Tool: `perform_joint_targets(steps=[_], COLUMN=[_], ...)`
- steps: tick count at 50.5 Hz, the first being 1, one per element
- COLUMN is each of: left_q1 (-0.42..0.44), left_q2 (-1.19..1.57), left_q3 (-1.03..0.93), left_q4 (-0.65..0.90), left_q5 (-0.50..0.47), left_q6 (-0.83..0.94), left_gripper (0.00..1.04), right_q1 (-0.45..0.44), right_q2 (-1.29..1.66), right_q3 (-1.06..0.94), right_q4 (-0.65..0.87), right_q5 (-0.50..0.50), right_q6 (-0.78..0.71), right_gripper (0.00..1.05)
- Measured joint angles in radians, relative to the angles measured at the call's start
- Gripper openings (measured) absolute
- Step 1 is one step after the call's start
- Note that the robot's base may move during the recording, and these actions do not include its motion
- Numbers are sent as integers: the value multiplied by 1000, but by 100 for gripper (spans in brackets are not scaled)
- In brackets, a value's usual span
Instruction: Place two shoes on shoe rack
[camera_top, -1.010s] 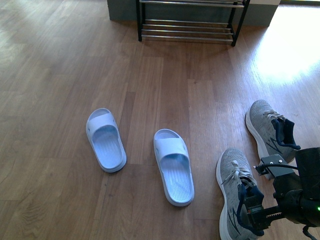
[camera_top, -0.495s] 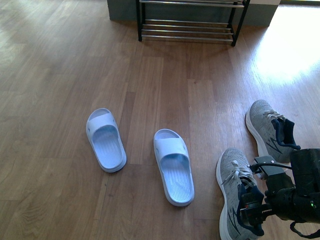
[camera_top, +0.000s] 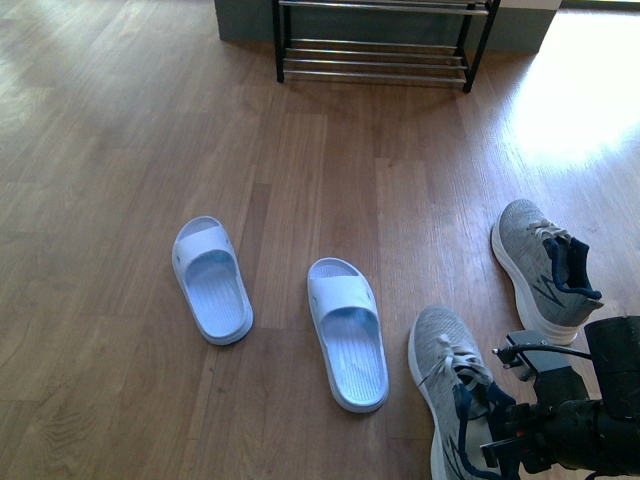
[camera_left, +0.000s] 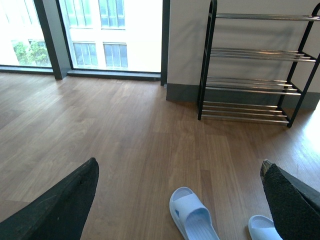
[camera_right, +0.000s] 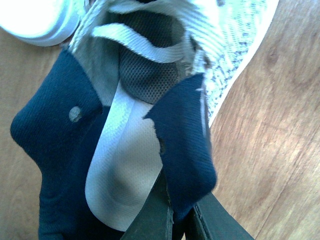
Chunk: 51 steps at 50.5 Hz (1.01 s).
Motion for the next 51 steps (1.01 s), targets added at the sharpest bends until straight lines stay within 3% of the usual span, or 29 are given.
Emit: perform_joint_targets(steps=[12, 33, 51], left_q1=[0, 0, 0], left_q2=[0, 0, 0], left_q3=[0, 0, 0], left_q4=[0, 0, 0], left_q5=[0, 0, 0], left_q6=[0, 0, 0], left_gripper=[95, 95, 95], right_q1=[-34, -148, -299], right_q2=[-231, -1043, -1500], right_q3=[-125, -296, -306], right_q4=[16, -259, -408], right_q5=[-20, -126, -192], right_q6=[104, 338, 407], right_gripper=[1, 1, 1])
